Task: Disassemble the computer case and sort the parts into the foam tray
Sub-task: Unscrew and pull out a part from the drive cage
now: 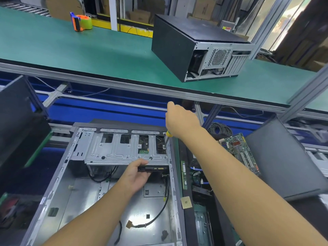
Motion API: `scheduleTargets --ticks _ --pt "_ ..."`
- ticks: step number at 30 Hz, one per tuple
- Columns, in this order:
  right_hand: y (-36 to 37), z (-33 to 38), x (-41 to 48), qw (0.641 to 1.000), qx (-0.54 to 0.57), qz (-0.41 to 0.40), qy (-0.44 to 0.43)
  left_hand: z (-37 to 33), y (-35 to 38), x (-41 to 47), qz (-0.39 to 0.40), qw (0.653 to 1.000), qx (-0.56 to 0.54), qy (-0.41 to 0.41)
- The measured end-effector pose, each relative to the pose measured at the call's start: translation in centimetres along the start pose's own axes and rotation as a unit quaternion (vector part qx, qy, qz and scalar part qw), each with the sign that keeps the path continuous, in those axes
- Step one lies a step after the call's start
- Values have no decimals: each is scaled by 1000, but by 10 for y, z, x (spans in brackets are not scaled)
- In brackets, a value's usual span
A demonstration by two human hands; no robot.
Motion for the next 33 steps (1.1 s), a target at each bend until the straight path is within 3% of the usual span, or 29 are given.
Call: scheduleTargets --ticks 4,8,10,15,20,22,24,26,28,33 --pt "8 3 0 980 141 132 -42 0 -1 1 3 1000 0 4" --pt "3 -5 0 999 4 43 26 0 -2 1 7 1000 -7 2" --pt "0 -5 0 1000 -13 4 25 0 -2 1 10 1000 -8 1" --pt "9 3 2 986 123 97 -53 1 -3 4 17 1000 3 -3" --pt "7 -5 3 997 -2 58 43 2 -7 7 5 1000 8 -10" --pt "4 -2 3 999 -29 32 32 1 -7 6 5 1000 7 -9" --pt "5 -2 4 999 31 32 7 2 -6 5 7 1000 10 -11" --pt "9 -2 5 989 117 85 -11 2 -5 5 9 1000 6 -12" --pt "13 2 3 982 134 129 -17 1 -6 5 10 1000 3 -11" --pt "4 -12 3 997 16 36 66 2 -5 5 9 1000 8 -15"
Point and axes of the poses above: each hand's wrist, its own x-axis towards the middle knuckle, its own y-axis out of the palm, z = x × y, the point moved 8 cm from there along x, towards the middle knuckle, and after that the axes turned 10 degrees about z, right-handed, at the moved point
